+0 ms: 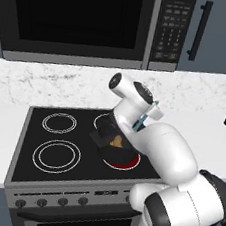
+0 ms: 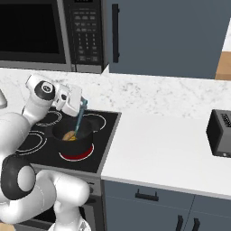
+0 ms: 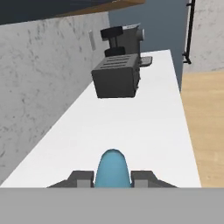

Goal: Put the sweet potato and squash in the pot. Retrieve the spatula and lightly stir the vegetables in the pot.

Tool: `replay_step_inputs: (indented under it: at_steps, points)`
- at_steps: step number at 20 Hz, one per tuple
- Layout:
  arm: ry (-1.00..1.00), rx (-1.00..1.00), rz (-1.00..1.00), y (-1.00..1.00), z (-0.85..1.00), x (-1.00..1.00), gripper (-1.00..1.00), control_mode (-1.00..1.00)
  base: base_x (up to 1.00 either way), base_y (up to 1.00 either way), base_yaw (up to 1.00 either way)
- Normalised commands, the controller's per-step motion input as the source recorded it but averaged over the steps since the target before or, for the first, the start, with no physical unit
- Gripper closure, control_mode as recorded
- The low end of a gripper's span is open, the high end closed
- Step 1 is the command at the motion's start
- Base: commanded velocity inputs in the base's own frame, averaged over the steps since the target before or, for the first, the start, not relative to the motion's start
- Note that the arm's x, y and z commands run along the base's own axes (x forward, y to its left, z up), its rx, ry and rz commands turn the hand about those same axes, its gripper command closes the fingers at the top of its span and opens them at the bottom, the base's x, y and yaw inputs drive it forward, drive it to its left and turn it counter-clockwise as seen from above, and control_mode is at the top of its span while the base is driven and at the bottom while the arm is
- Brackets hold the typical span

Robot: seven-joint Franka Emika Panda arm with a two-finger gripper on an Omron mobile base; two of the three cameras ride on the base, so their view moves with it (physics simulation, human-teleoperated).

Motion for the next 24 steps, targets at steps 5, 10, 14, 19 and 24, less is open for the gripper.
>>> replay_step_inputs:
  at_steps: [5,10,14,19,24]
  points:
    - [0.00,0.00,0.00,0.00,-0.25,0.00,1.00,-1.00,0.00,0.00,0.00]
    - [0.00,0.00,0.00,0.00,-0.50,0.02,1.00,-1.00,0.00,0.00,0.00]
    - [-0.01,0.00,0.00,0.00,-0.47,0.03,1.00,-1.00,0.00,0.00,0.00]
    - [-0.01,0.05,0.00,0.28,-0.22,0.01,1.00,-1.00,0.00,0.00,0.00]
    - [0.02,0.21,0.00,0.30,0.00,0.00,1.00,-1.00,0.00,0.00,0.00]
